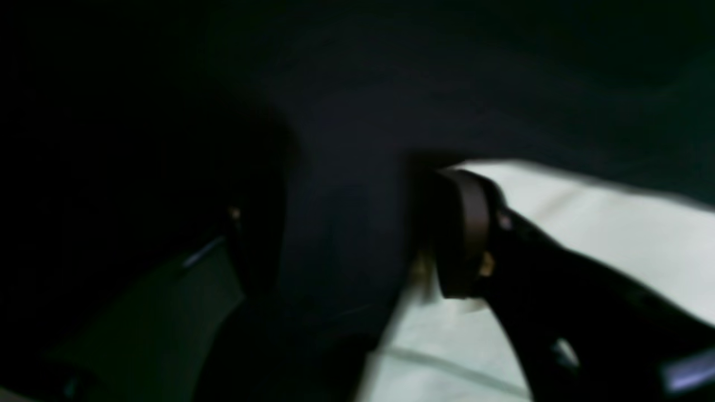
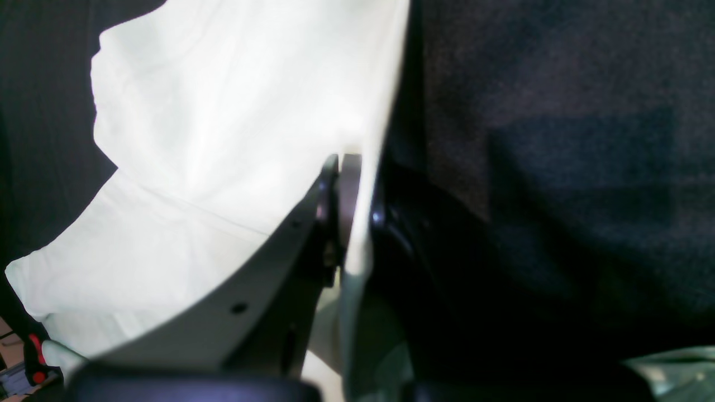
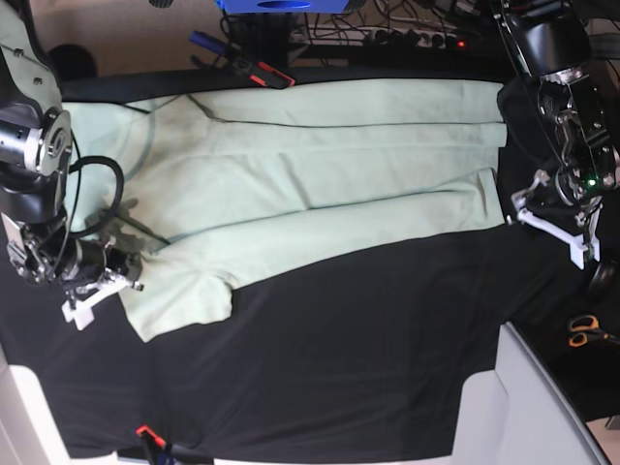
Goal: Fold the T-shirt properly
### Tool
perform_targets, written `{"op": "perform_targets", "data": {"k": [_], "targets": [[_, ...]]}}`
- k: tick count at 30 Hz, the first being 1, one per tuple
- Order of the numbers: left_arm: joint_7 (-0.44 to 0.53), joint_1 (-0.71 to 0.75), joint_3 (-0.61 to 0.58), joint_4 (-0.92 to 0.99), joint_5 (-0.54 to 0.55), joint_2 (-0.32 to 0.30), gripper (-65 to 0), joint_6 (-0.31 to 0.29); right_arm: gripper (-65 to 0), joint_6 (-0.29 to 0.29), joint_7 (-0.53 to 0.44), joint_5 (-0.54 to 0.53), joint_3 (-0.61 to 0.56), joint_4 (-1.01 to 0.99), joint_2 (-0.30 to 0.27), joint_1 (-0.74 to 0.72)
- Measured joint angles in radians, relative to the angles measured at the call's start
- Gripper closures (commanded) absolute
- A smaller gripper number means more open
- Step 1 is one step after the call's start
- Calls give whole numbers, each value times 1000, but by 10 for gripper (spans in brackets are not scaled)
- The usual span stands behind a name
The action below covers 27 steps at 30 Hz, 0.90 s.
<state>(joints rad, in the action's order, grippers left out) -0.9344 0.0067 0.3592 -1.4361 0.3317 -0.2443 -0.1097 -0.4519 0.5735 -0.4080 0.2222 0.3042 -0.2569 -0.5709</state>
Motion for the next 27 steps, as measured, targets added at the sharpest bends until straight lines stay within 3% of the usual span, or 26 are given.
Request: {"op": "perform_targets", "data": {"k": [5,11,14,20,27], "targets": [[-1,-62,-1,116,146,-9,-417,1,-3,0,1,0,0,0,-2,0],[0,-137,-2,271,149,2,-417,4,-3,0,3,0,0,0,4,0],[0,-132,-13,281,146,2,-415,4,-3,0,3,0,0,0,11,0],[10,-132,-163,283,148,5,-415,4,-3,0,3,-1,0,0,17,0],[8,-134,-170,285,145,12,-410,6,-3,0,3,-4,0,0,28,1]]}}
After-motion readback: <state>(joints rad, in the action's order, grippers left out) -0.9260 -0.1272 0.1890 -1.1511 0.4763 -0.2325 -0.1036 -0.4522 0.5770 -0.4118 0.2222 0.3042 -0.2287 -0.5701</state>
